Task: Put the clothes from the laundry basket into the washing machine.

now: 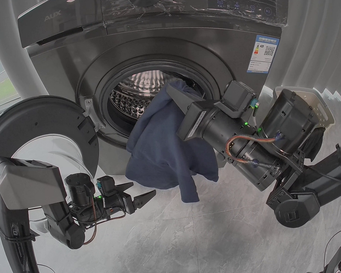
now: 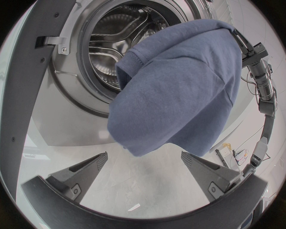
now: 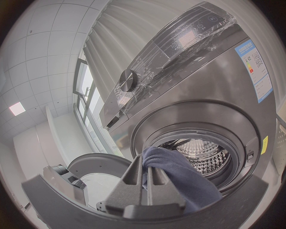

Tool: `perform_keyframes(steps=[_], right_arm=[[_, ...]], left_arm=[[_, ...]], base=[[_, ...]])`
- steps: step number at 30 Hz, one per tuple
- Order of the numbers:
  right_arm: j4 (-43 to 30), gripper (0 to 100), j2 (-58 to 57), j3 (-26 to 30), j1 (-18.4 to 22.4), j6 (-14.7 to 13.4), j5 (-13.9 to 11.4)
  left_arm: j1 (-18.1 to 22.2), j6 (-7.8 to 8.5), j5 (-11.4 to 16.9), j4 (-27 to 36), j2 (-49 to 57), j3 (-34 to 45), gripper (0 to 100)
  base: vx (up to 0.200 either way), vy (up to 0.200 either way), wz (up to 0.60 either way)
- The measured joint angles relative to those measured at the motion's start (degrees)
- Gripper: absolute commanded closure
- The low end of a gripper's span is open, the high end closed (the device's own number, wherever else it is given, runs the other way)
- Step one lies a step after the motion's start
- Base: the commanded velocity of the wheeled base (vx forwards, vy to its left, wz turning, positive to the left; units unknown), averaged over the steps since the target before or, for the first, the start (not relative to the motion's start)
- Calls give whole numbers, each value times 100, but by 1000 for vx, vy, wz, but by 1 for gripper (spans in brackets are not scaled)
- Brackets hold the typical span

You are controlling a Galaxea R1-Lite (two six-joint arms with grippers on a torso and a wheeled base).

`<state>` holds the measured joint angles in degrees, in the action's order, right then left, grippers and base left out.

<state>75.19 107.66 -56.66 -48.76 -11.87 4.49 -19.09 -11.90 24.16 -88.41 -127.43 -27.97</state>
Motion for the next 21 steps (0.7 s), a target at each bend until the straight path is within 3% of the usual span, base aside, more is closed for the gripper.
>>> perform_keyframes(steps=[14,21], right_arm=[[0,100,12,24,-43,0,5],[2,100,20,24,-51,-2,5]], left_arm=[[-65,5,646,0,-151,-535,0],[-185,9,729,-9,-151,-627,0]], base=[[0,0,0],[0,0,0]])
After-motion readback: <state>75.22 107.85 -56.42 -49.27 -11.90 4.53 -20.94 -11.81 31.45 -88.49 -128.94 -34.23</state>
